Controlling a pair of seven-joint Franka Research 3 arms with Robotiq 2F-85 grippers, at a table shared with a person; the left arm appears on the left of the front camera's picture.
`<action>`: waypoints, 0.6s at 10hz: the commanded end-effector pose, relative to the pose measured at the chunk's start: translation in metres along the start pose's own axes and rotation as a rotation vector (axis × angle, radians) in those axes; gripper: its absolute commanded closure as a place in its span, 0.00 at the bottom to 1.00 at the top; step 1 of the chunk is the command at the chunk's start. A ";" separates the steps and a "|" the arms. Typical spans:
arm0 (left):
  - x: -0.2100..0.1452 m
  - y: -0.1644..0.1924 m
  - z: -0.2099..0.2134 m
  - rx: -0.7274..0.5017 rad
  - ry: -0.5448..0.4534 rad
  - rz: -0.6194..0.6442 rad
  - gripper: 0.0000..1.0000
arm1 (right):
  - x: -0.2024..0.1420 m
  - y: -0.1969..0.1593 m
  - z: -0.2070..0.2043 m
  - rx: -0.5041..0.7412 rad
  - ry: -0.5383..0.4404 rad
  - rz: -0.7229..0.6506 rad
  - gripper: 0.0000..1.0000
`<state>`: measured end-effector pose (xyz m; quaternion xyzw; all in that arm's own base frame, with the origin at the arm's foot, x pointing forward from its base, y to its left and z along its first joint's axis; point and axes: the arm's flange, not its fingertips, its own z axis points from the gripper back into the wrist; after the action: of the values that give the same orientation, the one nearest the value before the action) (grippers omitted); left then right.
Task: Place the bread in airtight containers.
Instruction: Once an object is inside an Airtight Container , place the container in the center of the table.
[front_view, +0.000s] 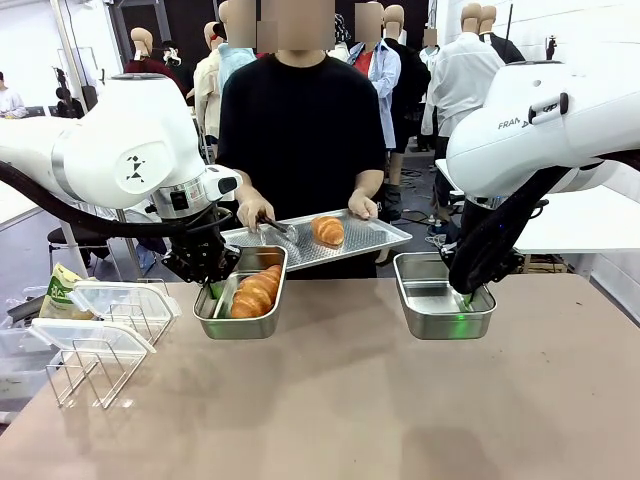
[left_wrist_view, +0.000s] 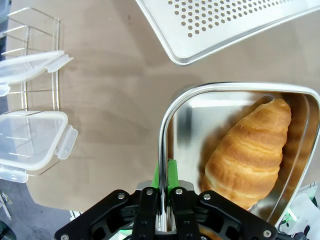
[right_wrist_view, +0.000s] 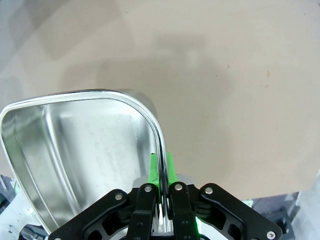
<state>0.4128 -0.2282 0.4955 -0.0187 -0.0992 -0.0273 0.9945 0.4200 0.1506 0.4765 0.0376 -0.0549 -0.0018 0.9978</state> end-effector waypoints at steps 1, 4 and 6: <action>0.001 0.001 0.002 -0.002 -0.005 0.002 1.00 | 0.000 0.000 0.001 0.002 -0.001 -0.002 1.00; 0.001 0.001 0.002 -0.002 -0.005 0.002 1.00 | 0.000 0.000 0.001 0.002 -0.001 -0.002 1.00; 0.001 0.001 0.002 -0.002 -0.005 0.002 1.00 | 0.000 0.000 0.001 0.002 -0.001 -0.002 1.00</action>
<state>0.4128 -0.2282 0.4955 -0.0187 -0.0992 -0.0273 0.9945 0.4200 0.1506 0.4765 0.0376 -0.0549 -0.0018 0.9978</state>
